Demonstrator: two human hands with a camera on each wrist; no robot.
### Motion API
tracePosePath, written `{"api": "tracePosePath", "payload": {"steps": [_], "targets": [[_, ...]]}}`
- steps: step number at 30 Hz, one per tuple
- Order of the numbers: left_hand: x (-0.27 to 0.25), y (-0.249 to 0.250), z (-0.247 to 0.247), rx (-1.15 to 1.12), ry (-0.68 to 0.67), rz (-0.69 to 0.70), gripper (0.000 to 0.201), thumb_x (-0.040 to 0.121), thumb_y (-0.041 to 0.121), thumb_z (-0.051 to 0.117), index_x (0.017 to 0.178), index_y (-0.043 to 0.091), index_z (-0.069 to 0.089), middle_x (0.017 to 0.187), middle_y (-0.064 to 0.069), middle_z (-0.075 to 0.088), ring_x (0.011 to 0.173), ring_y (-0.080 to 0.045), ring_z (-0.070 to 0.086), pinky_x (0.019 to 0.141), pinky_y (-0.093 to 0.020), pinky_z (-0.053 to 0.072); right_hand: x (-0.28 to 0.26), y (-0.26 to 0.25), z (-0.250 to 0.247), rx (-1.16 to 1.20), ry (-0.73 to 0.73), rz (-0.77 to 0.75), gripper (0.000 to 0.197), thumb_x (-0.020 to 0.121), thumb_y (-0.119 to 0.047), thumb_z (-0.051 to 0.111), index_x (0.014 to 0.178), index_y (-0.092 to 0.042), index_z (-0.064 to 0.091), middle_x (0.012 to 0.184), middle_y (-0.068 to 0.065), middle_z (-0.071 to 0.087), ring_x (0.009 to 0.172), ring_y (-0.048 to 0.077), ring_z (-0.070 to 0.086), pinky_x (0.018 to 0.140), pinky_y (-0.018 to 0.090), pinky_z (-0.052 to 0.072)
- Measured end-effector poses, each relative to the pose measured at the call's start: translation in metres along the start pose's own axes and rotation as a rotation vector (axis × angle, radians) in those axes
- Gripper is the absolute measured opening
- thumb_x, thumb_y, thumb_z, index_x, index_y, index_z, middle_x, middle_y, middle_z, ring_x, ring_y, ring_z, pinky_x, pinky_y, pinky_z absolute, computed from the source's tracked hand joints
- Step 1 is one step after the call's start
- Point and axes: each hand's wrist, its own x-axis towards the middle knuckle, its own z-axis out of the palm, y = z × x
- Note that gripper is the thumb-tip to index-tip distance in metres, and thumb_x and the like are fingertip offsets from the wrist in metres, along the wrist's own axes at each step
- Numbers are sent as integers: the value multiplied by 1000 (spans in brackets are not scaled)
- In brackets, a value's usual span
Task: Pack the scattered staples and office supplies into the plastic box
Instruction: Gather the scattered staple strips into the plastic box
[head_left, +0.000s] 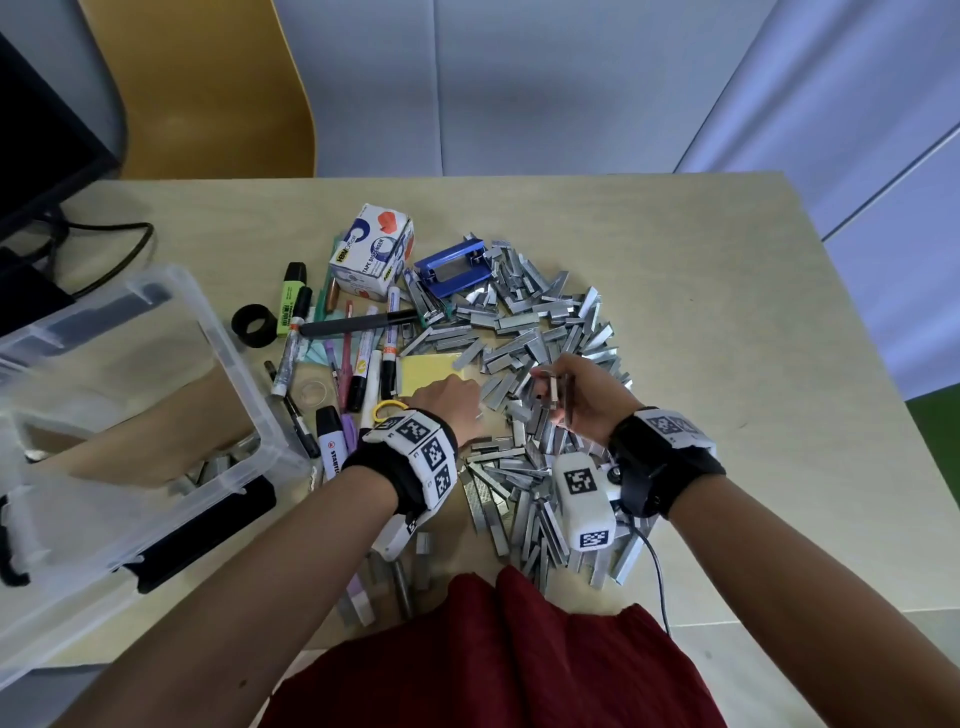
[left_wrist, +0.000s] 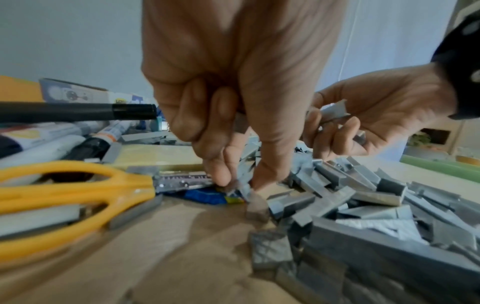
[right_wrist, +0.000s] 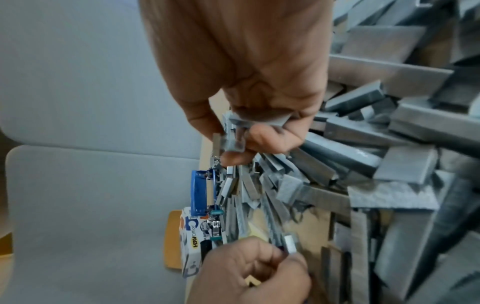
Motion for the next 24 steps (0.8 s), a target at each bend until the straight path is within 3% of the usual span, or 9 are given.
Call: {"api": "tracePosePath", "payload": {"steps": [5,8,9,11,13,16,19,22,24], "targets": [[9,-11,6,-553,49,-13,35,83,21,54,52,13,39,53,-4,48,60,-19,53,55,-26,36,-2,0,0,72,-4,16,20,83,-2,32,83,-6,52,59,5,46,46,14,46,40,18,38],[14,-21,7,-1095,33,4,34,88,9,47,55,13,50,45,2,55,52,-17,53,63,-23,48,0,1,0,56,-2,7,26,82,3,25,80,-7,49,60,7,48,45,16,48,43,19,40],[14,-23,5,-1252,-1,20,33,90,5,43,58,11,51,46,-1,55,44,-15,48,54,-22,46,0,1,1,44,-8,0,28,80,5,23,77,-7,48,60,7,47,45,16,47,43,19,39],[10,-24,-3,-1458,-58,45,31,87,-6,33,63,6,47,45,-5,54,29,-7,32,32,-14,26,0,1,2,7,-19,-14,29,78,6,21,69,-7,45,59,7,45,44,16,44,44,19,36],[6,-24,-11,-1584,-99,63,30,83,-7,27,63,7,45,42,-2,52,27,-6,29,31,-12,18,0,1,4,-40,-20,-37,28,78,5,22,63,-6,43,59,7,43,43,16,42,46,20,31],[6,-22,-17,-1552,-152,55,31,90,15,36,60,14,43,42,5,44,34,-6,31,36,-14,19,1,0,6,-100,-25,-58,27,82,-5,30,58,-7,43,57,7,43,42,15,41,46,19,29],[14,-14,-18,-1221,-52,18,45,94,36,45,53,17,38,45,4,35,39,-11,29,39,-17,24,4,-1,6,-189,9,-79,34,89,-13,40,55,-9,40,56,7,45,41,16,41,39,18,32],[21,-7,-16,-762,116,-5,51,97,34,41,51,14,33,48,-3,31,44,-17,31,48,-25,25,7,-1,6,-542,122,-163,29,91,-16,50,65,-4,49,58,8,44,40,13,37,37,19,32],[25,-3,-12,-568,141,1,44,99,25,35,57,11,39,56,-13,44,52,-22,40,52,-27,28,7,1,8,-775,168,-237,25,91,-16,53,69,-4,52,56,2,42,42,9,36,41,17,33]]}}
